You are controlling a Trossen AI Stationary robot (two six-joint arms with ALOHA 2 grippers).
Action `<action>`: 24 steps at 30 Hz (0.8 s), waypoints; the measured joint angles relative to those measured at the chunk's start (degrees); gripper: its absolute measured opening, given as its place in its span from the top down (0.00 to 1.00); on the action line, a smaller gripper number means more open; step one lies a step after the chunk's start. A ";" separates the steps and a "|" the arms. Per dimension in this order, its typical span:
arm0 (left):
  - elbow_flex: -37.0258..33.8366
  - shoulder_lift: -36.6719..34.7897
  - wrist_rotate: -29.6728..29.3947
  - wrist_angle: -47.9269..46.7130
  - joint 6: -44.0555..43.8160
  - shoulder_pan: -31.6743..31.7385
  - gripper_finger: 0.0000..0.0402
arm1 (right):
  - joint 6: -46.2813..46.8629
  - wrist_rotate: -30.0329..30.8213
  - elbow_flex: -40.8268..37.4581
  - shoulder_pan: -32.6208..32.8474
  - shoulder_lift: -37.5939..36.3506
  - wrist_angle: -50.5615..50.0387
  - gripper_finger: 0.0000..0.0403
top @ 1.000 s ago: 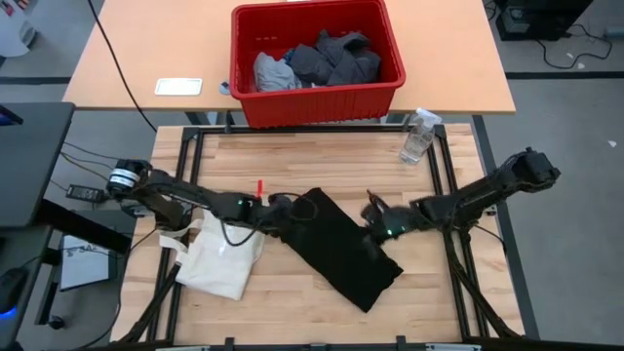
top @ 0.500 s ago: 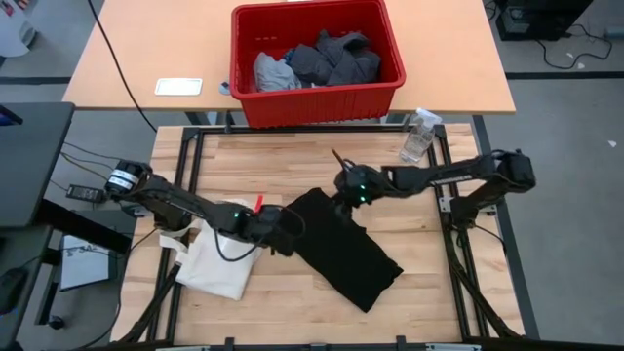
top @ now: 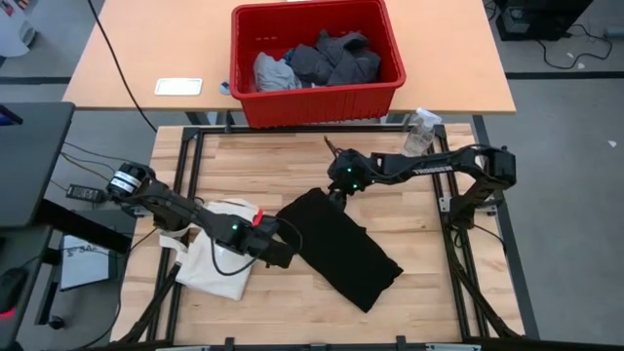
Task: Fold Laundry from Bin
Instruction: Fold the black shirt
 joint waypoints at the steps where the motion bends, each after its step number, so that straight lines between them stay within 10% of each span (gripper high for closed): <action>1: 0.00 0.52 0.22 0.36 0.27 0.02 0.28 | -0.76 -0.45 0.00 -0.47 0.00 0.31 0.36; 7: -0.02 1.97 1.56 6.92 7.72 2.00 0.28 | -1.98 -12.28 0.00 -2.79 0.60 3.17 0.41; 24: -0.02 -8.07 -0.17 0.86 20.77 10.36 0.28 | 1.21 -4.63 -0.02 -4.03 0.69 1.04 0.50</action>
